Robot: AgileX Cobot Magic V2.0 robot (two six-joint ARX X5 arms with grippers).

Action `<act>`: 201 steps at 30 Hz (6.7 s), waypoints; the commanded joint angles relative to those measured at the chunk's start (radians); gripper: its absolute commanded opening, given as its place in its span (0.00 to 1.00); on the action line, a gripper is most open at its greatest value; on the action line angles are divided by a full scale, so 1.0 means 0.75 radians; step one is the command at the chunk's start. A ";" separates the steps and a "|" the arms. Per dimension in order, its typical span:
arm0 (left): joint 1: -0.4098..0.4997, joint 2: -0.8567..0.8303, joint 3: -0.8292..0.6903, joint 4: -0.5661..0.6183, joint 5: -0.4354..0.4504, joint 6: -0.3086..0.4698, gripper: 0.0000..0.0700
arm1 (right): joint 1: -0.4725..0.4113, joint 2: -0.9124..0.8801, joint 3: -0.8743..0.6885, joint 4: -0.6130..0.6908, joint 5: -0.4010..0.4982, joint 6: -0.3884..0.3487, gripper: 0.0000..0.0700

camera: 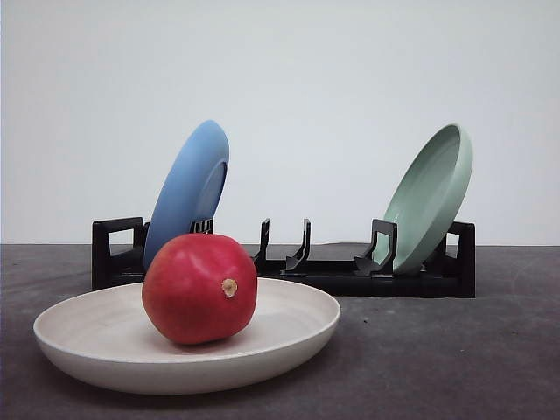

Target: Place pomegranate in white plate

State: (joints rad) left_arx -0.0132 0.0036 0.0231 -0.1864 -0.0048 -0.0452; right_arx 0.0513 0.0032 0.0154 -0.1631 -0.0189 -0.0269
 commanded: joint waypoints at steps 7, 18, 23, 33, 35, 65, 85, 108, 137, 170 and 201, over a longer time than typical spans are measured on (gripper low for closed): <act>0.003 -0.001 -0.015 -0.001 -0.004 0.006 0.04 | -0.002 0.001 -0.006 0.018 0.001 -0.005 0.06; 0.003 -0.001 -0.015 -0.001 -0.004 0.006 0.04 | -0.002 0.001 -0.006 0.018 0.001 -0.005 0.06; 0.003 -0.001 -0.015 -0.001 -0.004 0.006 0.04 | -0.002 0.001 -0.006 0.018 0.001 -0.005 0.06; 0.003 -0.001 -0.015 -0.001 -0.004 0.006 0.04 | -0.002 0.001 -0.006 0.018 0.001 -0.005 0.06; 0.003 -0.001 -0.015 -0.001 -0.004 0.006 0.04 | -0.002 0.001 -0.006 0.018 0.001 -0.005 0.06; 0.003 -0.001 -0.015 -0.001 -0.004 0.006 0.04 | -0.002 0.001 -0.006 0.017 0.001 -0.005 0.06; 0.003 -0.001 -0.015 -0.001 -0.004 0.006 0.04 | -0.002 0.001 -0.006 0.018 0.001 -0.005 0.06; 0.003 -0.001 -0.015 -0.001 -0.004 0.006 0.04 | -0.002 0.001 -0.006 0.018 0.001 -0.005 0.06; 0.003 -0.001 -0.015 -0.001 -0.004 0.006 0.04 | -0.002 0.001 -0.006 0.018 0.001 -0.005 0.06; 0.003 -0.001 -0.015 -0.001 -0.004 0.006 0.04 | -0.002 0.001 -0.006 0.018 0.001 -0.005 0.06; 0.003 -0.001 -0.015 -0.001 -0.004 0.006 0.04 | -0.002 0.001 -0.006 0.017 0.001 -0.005 0.06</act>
State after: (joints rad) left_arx -0.0132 0.0036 0.0231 -0.1864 -0.0048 -0.0452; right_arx 0.0513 0.0032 0.0154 -0.1604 -0.0189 -0.0266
